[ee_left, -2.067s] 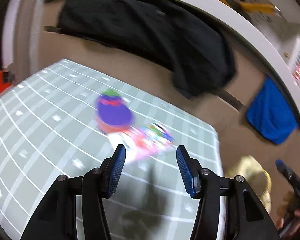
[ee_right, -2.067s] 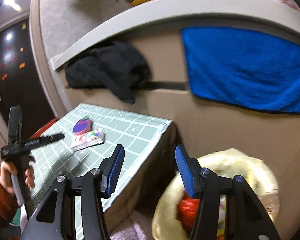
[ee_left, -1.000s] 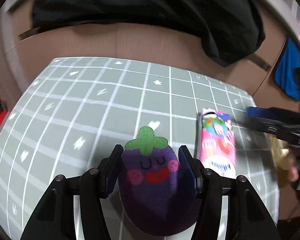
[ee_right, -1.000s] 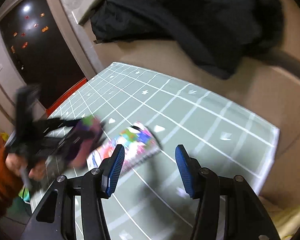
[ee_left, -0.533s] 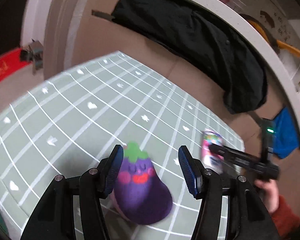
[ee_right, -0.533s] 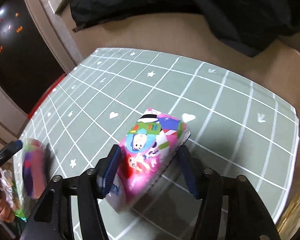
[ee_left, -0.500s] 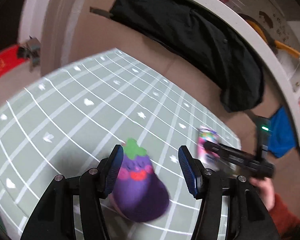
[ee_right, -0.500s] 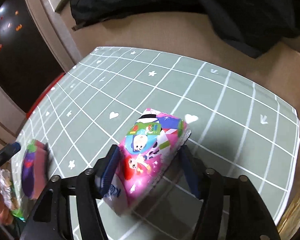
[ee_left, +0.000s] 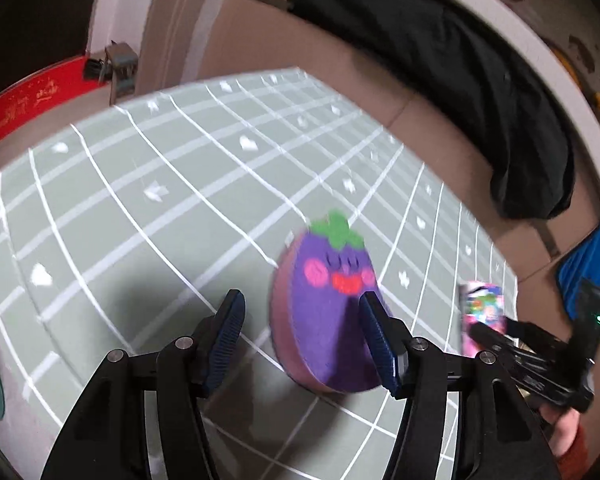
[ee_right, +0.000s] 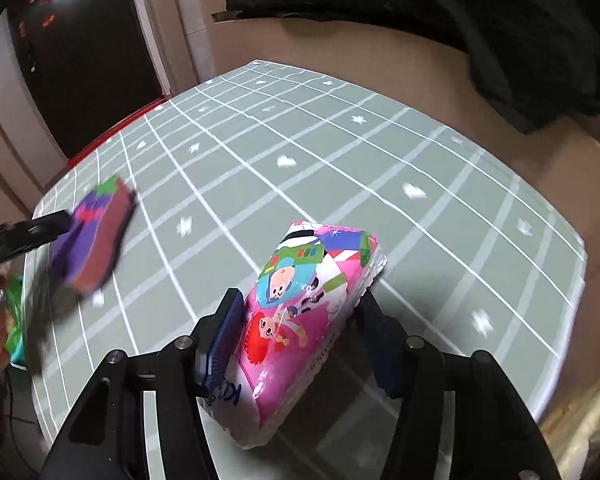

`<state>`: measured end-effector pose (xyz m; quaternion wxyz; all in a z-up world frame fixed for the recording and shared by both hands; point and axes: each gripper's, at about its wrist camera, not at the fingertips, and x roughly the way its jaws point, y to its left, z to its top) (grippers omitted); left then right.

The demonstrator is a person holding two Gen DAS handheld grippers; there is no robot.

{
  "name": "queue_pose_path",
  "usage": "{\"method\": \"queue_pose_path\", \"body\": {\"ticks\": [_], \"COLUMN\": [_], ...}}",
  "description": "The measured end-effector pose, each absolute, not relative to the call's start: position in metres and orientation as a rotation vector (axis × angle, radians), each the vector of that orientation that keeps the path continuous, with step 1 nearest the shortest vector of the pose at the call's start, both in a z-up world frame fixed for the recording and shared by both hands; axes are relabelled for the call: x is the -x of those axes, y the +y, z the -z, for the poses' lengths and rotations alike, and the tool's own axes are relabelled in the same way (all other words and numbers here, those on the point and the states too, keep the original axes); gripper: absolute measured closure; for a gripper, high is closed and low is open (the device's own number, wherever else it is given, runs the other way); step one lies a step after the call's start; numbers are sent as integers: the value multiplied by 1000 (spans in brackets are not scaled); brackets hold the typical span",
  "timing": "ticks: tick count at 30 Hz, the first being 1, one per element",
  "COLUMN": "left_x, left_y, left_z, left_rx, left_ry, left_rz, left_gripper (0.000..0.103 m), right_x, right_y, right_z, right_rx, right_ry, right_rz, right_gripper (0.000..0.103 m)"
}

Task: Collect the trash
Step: 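Grasp the pink tissue packet with the right tool while the left tool holds the sponge, then carry the eggplant sponge and pink packet up over the bin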

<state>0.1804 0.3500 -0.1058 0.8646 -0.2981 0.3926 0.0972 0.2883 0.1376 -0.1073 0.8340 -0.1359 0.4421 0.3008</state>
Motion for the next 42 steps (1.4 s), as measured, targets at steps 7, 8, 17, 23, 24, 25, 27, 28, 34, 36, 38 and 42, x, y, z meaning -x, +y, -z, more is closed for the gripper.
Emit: {"method": "queue_pose_path", "body": {"ticks": [7, 8, 17, 23, 24, 25, 27, 28, 34, 36, 38, 42], "left_x": [-200, -203, -222, -218, -217, -215, -211, -210, -197, -193, -189, -179], "left_y": [333, 334, 307, 285, 282, 276, 264, 258, 226, 221, 220, 219], "left_z": [106, 108, 101, 76, 72, 66, 56, 52, 37, 34, 32, 32], "left_rx": [638, 656, 639, 522, 503, 474, 413, 383, 229, 208, 205, 203], "left_ry": [853, 868, 899, 791, 777, 758, 727, 713, 649, 643, 642, 641], "left_rz": [-201, -183, -201, -214, -214, -214, -210, -209, -219, -218, -211, -214], "left_gripper": [42, 42, 67, 70, 70, 70, 70, 70, 69, 69, 69, 69], "right_x": [-270, -270, -264, -262, -264, -265, -269, -270, -263, -252, -243, -241], "right_y": [91, 86, 71, 60, 59, 58, 53, 52, 68, 80, 87, 93], "right_z": [112, 113, 117, 117, 117, 116, 117, 117, 114, 112, 109, 110], "right_rx": [233, 208, 137, 111, 97, 76, 17, 1, 100, 197, 249, 288], "right_ry": [936, 943, 904, 907, 914, 922, 939, 946, 957, 926, 892, 889], "right_rz": [-627, -631, -665, -689, -690, -689, -689, -690, -636, -594, -566, -532], "right_gripper": [47, 47, 46, 45, 45, 45, 45, 45, 45, 45, 45, 47]}}
